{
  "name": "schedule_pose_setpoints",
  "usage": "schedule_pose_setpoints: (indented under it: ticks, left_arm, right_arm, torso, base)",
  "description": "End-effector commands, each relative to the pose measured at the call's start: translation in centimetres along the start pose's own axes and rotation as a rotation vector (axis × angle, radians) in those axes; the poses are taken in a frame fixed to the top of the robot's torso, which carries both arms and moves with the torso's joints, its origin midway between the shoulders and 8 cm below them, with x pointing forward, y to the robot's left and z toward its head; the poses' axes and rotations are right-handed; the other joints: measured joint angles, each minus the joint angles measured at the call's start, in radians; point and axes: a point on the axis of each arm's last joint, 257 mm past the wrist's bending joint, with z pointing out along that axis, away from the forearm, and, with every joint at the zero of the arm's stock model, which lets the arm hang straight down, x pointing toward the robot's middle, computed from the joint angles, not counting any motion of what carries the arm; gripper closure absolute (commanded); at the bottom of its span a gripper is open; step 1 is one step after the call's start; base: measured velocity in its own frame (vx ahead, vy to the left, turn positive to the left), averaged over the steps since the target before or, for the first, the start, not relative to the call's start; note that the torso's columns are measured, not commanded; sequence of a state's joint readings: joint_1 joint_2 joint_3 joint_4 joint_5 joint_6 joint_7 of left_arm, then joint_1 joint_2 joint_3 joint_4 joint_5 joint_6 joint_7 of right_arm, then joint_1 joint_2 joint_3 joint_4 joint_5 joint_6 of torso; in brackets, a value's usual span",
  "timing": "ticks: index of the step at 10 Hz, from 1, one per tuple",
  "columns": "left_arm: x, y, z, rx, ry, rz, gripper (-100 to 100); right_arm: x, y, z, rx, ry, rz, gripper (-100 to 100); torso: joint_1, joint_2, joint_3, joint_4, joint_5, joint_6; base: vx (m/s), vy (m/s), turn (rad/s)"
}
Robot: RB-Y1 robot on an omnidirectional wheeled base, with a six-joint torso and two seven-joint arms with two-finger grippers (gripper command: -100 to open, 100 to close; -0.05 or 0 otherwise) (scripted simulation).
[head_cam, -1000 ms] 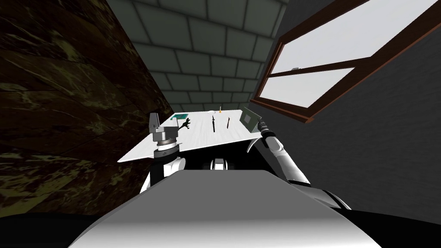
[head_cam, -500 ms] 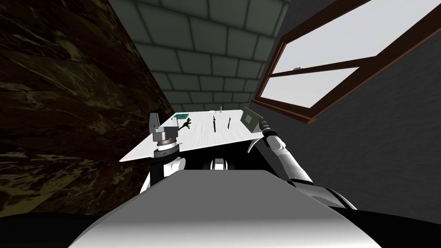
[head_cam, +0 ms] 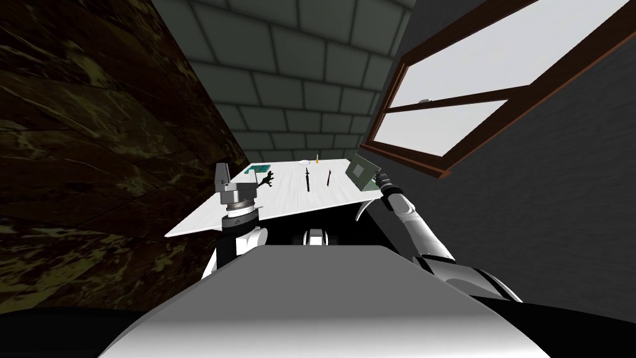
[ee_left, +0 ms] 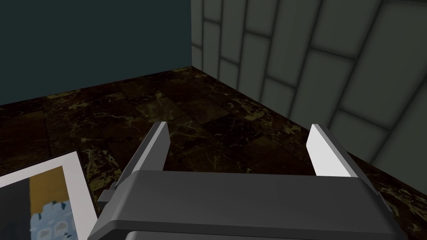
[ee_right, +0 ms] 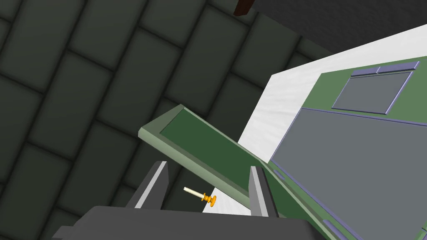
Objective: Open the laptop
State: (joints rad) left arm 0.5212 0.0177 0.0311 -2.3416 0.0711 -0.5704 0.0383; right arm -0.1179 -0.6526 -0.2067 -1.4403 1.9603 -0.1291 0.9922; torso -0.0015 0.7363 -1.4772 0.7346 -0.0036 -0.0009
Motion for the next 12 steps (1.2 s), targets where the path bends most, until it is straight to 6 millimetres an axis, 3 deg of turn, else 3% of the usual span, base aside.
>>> schedule_pose_setpoints:
  ticks: [1,5,6,7,12]
  left_arm:
    - [0.0,0.0,0.0,0.000,0.000,0.000,0]
    - [0.0,0.0,0.0,0.000,0.000,0.000,0]
    - [0.0,0.0,0.0,0.000,0.000,0.000,0]
    - [0.0,0.0,0.0,0.000,0.000,0.000,0]
    - [0.0,0.0,0.0,0.000,0.000,0.000,0]
  right_arm:
    - [0.4,1.1,0.3,-0.039,-0.030,0.106,100]
    - [1.6,1.5,0.9,-0.076,-0.057,0.256,100]
    - [1.5,1.5,0.8,-0.071,-0.050,0.223,100]
    - [1.4,2.6,0.8,-0.102,-0.065,0.309,100]
    - [1.4,4.2,0.8,-0.150,-0.085,0.467,100]
  torso:
    - [0.000,0.000,0.000,0.000,0.000,0.001]
    - [0.001,0.003,0.002,0.004,0.002,0.000]
    - [0.002,0.004,0.003,0.005,0.003,0.000]
    - [0.005,0.005,0.003,0.006,0.005,0.000]
    - [0.004,0.006,0.003,0.007,0.006,0.002]
  base:
    - [0.017,-0.021,-0.026]
    - [0.018,-0.019,-0.030]
    - [0.010,-0.014,-0.011]
    - [0.009,-0.045,0.012]
    - [0.011,-0.047,0.007]
